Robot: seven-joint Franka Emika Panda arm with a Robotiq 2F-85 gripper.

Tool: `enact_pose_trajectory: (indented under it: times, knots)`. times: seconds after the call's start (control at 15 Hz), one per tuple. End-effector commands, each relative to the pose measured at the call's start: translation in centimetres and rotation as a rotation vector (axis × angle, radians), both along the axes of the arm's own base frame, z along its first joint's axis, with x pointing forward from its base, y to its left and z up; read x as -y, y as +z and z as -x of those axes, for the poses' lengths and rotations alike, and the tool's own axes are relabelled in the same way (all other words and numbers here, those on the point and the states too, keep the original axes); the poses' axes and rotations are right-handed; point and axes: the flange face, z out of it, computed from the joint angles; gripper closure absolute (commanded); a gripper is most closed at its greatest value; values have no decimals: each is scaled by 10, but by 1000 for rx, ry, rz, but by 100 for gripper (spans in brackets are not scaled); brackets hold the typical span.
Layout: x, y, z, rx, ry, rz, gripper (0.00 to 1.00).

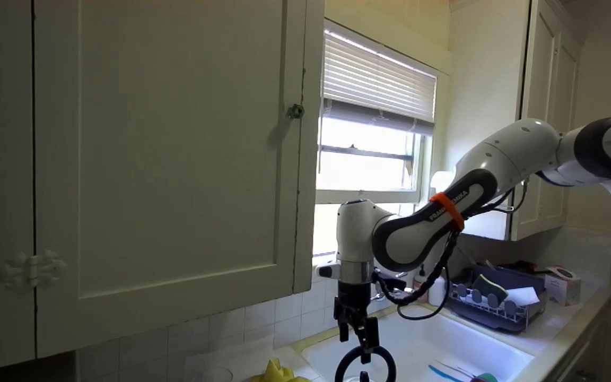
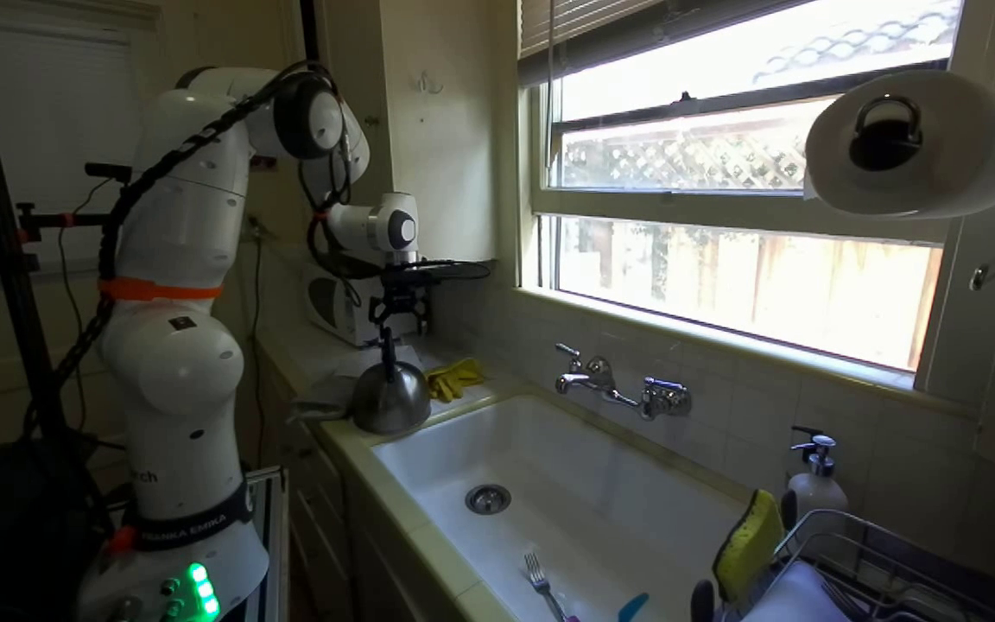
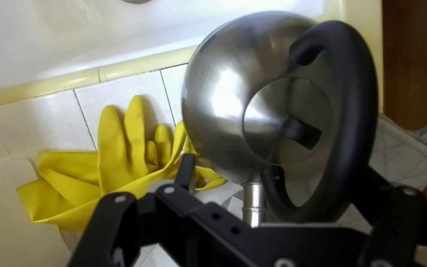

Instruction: Put the teapot in the sink

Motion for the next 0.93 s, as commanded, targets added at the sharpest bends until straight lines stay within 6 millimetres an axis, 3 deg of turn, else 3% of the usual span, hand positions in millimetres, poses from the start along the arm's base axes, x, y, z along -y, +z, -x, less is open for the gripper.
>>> enact_pose_trajectory:
  times: [0.0,0.6,0.67,0.87]
  knots:
    - [1,-3,2,-72,99,-14,26]
    - [25,-5,-11,-155,172,5,96]
    - [27,-5,-11,-156,175,12,100]
    - [31,-7,-16,-126,152,46,98]
